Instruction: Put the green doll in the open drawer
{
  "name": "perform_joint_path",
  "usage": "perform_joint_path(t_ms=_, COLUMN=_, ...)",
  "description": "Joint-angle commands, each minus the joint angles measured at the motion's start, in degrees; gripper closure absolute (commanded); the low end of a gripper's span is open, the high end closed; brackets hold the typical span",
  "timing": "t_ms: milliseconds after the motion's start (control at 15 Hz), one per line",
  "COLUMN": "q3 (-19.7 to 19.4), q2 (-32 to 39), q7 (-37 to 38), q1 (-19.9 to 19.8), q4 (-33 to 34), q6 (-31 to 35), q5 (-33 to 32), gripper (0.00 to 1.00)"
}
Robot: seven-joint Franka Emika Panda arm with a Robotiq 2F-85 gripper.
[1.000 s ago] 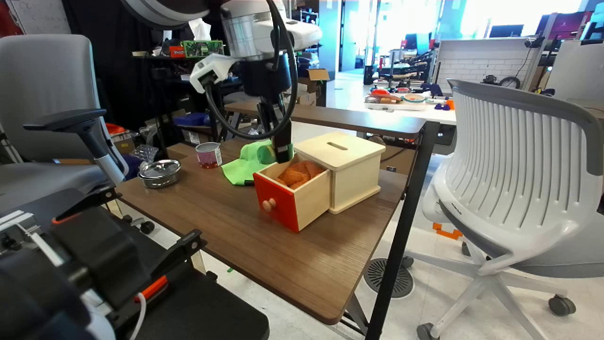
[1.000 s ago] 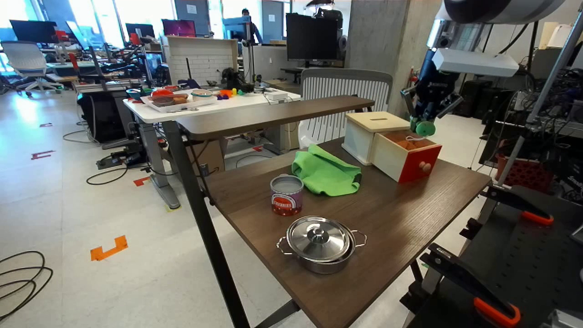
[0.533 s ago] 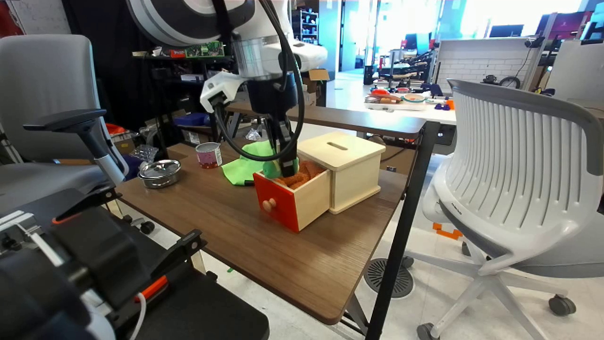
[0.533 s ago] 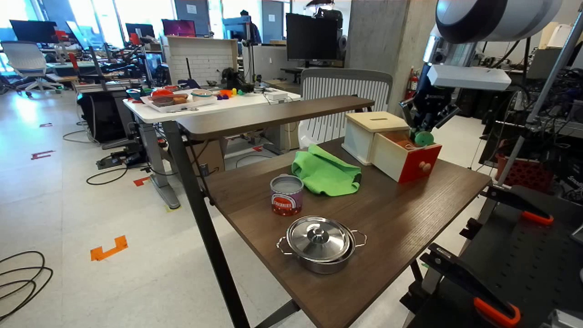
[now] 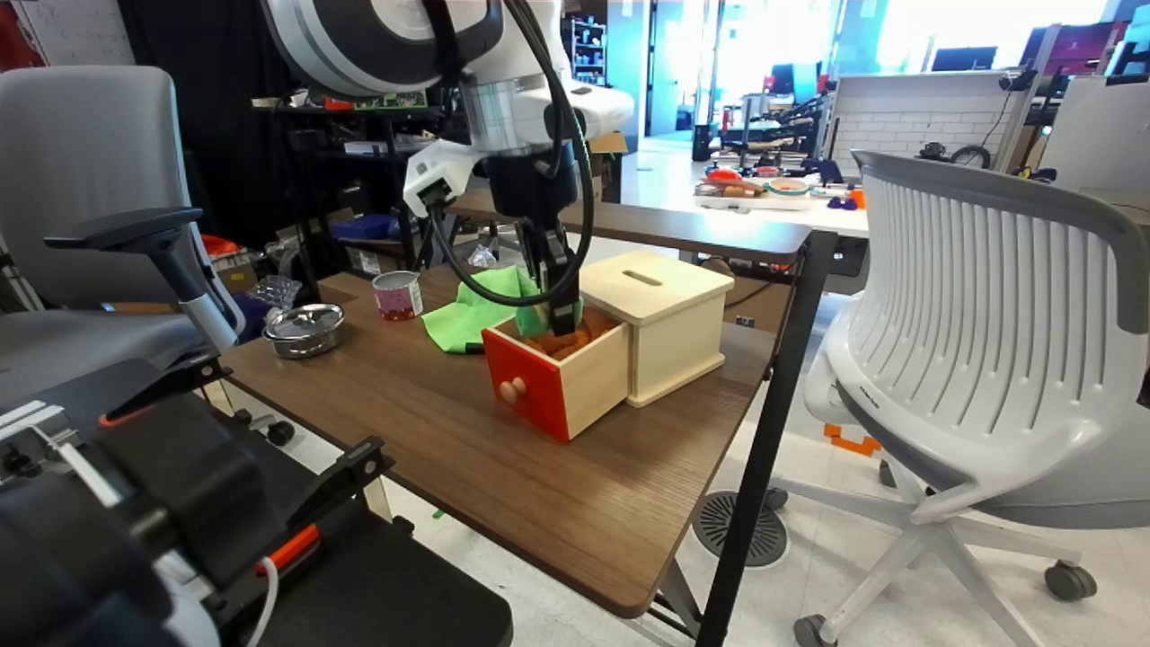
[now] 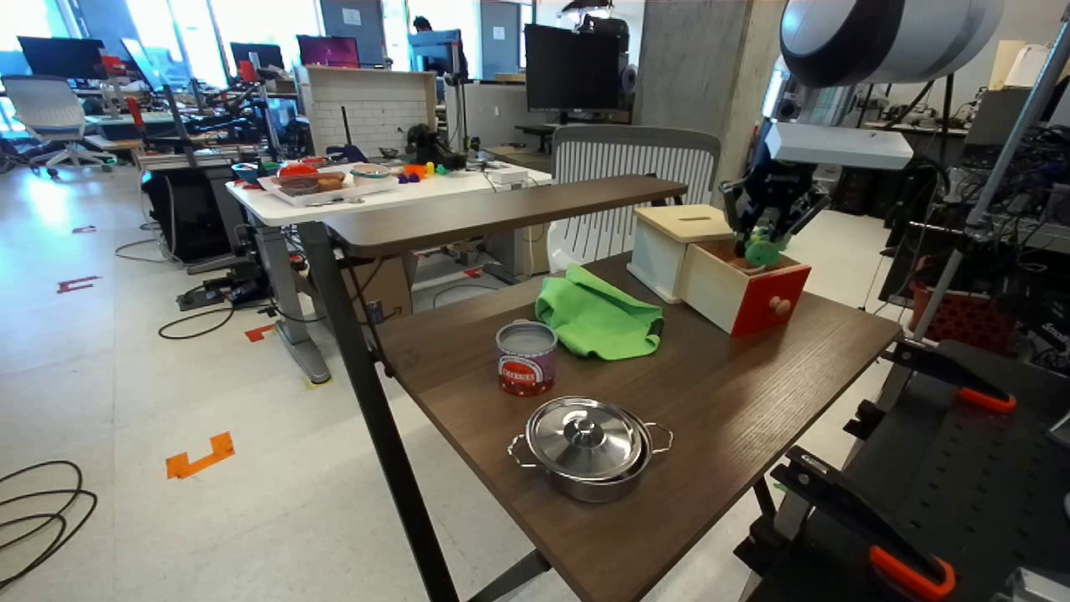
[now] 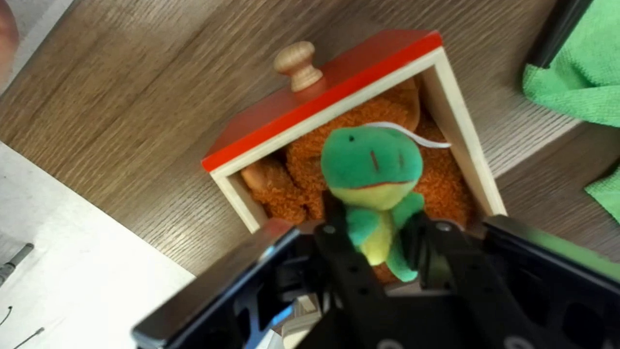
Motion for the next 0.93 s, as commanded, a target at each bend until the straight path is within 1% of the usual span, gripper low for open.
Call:
perform_joint_path(t_ms=0, q3=0.8, q2=0.3, q7=-0.4, q1=-0.7, q4=1.1, q6=-0.4, q5=1.9, gripper=0.38)
perform_joint_path(t_ms=200, q3=1.1, q2=-0.3, q7=-0.8, q1=-1.0, q4=0.7, q6=-0.6, q5=2.5, gripper=0.15)
perform_joint_path(t_ms=333, q3=1.3, q2=-1.2, q7=-1.1, q1=-1.1, q4=0.2, q6=-0.6, q5=2.8, gripper=0.01)
perform_joint_path(t_ms=533, q3=2.4, q2=-4.7, q7=-1.7, q1=-1.8, q4=-2.0, q6=-0.3, q5=4.5, gripper=0.00)
perform_joint_path(t_ms=733, q3=5.0, q2=-9.7, q7=-2.4, q1=-3.0, q4=-4.9, q6=-1.1, q5=9.3, gripper=0.00)
perform_joint_path(t_ms=800, q3=2.6, q2=-4.7, q7=-0.5, q1=-1.1, q4=-1.4, q6=-0.3, q5=6.1, gripper=0.00)
perform_joint_path(t_ms=867, q3=2.9, q2=-5.7, q7=-0.6, q1=-1.2, q4=-1.9, q6=-0.5, q5=6.3, gripper=0.00)
